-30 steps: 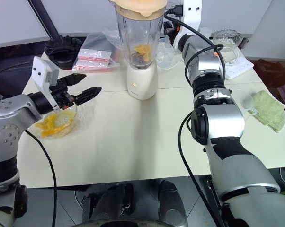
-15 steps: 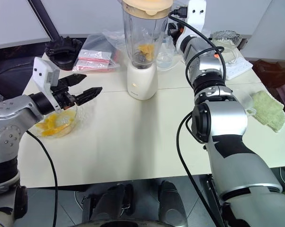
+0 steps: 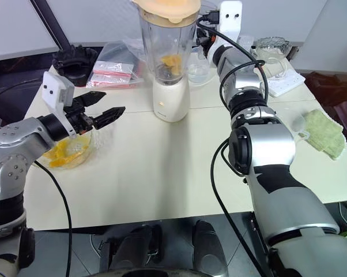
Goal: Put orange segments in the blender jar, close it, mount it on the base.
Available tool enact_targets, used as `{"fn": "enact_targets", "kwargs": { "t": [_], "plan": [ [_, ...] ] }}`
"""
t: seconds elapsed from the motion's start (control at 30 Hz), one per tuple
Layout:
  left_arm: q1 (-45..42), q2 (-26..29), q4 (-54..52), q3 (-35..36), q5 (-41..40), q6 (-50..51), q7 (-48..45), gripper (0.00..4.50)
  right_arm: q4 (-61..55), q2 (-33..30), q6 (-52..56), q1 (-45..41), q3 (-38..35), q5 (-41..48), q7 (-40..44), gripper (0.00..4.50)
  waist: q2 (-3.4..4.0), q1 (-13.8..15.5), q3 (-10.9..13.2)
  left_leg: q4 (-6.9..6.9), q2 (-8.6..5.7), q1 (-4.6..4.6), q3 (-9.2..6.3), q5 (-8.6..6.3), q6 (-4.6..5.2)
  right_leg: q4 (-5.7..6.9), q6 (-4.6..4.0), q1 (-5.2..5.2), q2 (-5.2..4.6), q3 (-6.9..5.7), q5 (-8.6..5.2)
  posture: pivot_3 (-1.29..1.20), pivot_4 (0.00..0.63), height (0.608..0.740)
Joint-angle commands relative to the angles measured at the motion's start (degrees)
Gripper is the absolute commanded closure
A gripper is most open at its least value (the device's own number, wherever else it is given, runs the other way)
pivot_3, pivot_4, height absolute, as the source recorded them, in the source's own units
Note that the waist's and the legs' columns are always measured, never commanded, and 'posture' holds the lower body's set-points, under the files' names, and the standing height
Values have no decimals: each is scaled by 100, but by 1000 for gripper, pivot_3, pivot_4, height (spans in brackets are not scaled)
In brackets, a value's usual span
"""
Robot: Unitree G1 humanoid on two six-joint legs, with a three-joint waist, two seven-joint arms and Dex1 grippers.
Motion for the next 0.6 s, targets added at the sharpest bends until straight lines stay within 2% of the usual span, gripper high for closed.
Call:
{"fn": "enact_targets", "kwargs": {
  "t": [0.03,0.6],
  "plan": [
    [-11,38,-189,53,-68,-76,27,348,-10,-19,-96,-193,8,-98,-22,3554,0,4,0,0,0,0,0,0,-1,0,-1,0,0,0,0,0,150,740],
    [-48,-32,-130,-64,-70,-65,27,348,-98,-96,-1050,-257,-250,-20,-191,3554,0,4,0,-7,-1,-5,0,3,-5,-3,-5,-8,0,0,3,0,150,740]
  ]
}}
